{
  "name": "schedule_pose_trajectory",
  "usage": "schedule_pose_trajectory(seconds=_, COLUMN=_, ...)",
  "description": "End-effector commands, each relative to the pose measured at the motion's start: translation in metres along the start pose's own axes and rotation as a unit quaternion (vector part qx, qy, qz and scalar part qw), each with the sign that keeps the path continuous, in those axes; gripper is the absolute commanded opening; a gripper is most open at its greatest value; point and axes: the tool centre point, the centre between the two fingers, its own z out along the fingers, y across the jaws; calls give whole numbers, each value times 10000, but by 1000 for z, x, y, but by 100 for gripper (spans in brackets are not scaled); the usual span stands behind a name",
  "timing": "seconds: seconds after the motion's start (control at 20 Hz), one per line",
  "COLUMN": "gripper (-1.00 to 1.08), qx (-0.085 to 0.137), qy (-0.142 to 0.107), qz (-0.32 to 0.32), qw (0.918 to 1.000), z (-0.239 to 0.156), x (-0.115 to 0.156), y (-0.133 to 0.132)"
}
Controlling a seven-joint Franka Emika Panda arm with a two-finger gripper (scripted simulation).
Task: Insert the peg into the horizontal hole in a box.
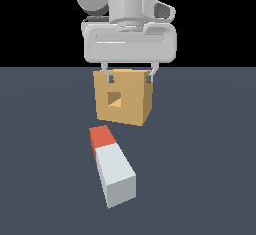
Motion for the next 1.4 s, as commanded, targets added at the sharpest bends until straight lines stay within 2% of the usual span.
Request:
schedule_pose_trajectory(seconds=0.0, gripper=100, qx=0, qy=0, qz=0, qw=10000, z=0, x=0, y=0)
schedule_pose_trajectory(seconds=0.6, gripper=100, qx=0, qy=7, qz=-300, qw=9995, z=15, x=-21, y=-10)
schedule_pose_trajectory(seconds=0.95, gripper=100, qx=-1, qy=18, qz=-741, qw=9972, z=37, x=-52, y=-21)
schedule_pose_trajectory(seconds=1.35, gripper=100, qx=-1, qy=34, qz=-1343, qw=9909, z=68, x=-97, y=-32)
